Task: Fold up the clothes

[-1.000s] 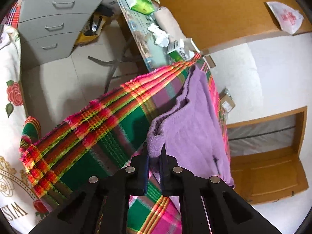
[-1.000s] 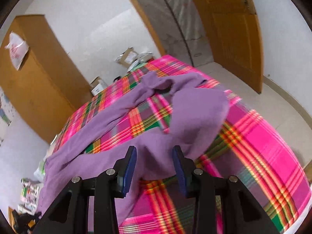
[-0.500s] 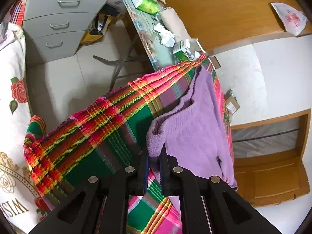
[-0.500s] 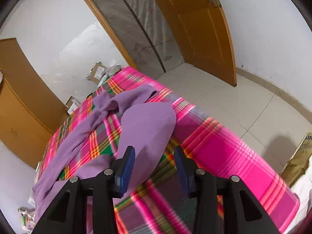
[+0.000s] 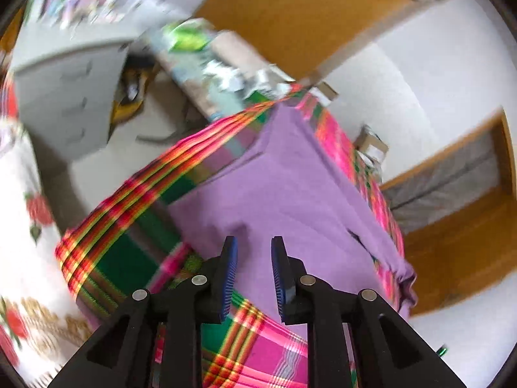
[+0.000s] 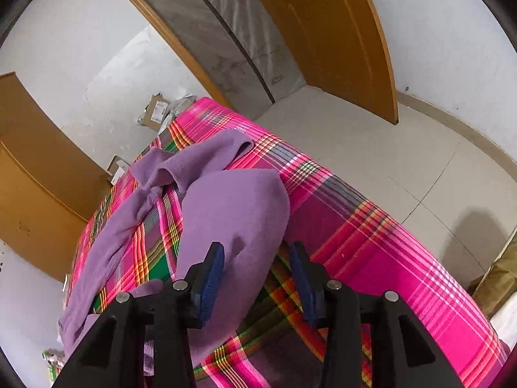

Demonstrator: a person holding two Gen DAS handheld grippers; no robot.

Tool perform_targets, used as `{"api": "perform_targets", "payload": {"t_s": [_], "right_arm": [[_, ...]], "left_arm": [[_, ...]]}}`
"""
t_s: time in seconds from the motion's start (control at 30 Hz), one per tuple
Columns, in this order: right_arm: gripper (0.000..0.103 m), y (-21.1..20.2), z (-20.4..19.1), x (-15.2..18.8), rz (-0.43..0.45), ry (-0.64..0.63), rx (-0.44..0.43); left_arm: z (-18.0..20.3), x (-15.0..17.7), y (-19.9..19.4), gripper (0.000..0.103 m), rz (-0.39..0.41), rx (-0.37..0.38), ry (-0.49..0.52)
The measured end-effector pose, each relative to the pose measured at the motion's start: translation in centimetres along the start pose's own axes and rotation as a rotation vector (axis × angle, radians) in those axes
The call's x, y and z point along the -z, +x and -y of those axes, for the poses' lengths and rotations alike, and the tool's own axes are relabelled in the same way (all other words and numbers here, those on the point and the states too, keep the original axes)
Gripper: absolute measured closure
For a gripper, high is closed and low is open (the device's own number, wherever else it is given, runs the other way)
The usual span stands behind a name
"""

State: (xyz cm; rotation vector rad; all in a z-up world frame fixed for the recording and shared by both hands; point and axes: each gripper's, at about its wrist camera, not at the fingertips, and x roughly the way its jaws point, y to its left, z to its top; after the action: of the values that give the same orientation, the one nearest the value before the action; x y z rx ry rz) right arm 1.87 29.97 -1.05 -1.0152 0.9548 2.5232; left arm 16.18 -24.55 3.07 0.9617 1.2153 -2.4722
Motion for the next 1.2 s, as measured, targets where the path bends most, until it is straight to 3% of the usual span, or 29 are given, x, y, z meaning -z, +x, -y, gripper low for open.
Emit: {"api": "perform_targets", "payload": {"t_s": [0.03,0.1,0.2,0.27,0.43,0.7,0.83,1.13,1.2], "right_arm": [[0.061,0.1,0.0,0.0,0.000,-0.001,-0.005],[0.080,0.2,-0.1,0.0,-0.010,-0.014,-0.013],[0.094,-0.3,-0.5,0.1,-0.002,-0.053,-0.012],[0.096,-0.9,-0.6,0.0,0.016,-0.068,-0.022],[0.097,-2.8,-0.5,-0.6,0.060,-0.073,-0.035],[0.097,-5.8,0.0,-1.8,0.132,-0.094,-0.013],[0.097,-6.4,0.3,-2.6,0.158,-0.104,0.017],[0.101,-7.9,0.5,-3.5,0.245,-0.190,0.194],[0.101,-7.6,1.0,-3.7,0.240,-0.193,0.196]], "left_arm": [[1.0,0.3,-0.1,0.082,0.003,-0.002,0.051],[3.0,0.8,-0.2,0.082,0.013,0.003,0.139],[5.8,2.3,0.5,0.082,-0.012,0.053,0.262],[7.6,3.6,1.6,0.082,-0.065,0.105,0.340],[13.5,9.0,6.1,0.082,-0.288,0.214,0.576],[19.7,15.3,9.4,0.081,-0.437,0.300,0.865],[20.9,17.3,10.9,0.080,-0.497,0.291,0.924],[21.3,18.0,12.2,0.080,-0.572,0.312,0.910],[21.4,17.8,12.4,0.080,-0.581,0.316,0.893]]}}
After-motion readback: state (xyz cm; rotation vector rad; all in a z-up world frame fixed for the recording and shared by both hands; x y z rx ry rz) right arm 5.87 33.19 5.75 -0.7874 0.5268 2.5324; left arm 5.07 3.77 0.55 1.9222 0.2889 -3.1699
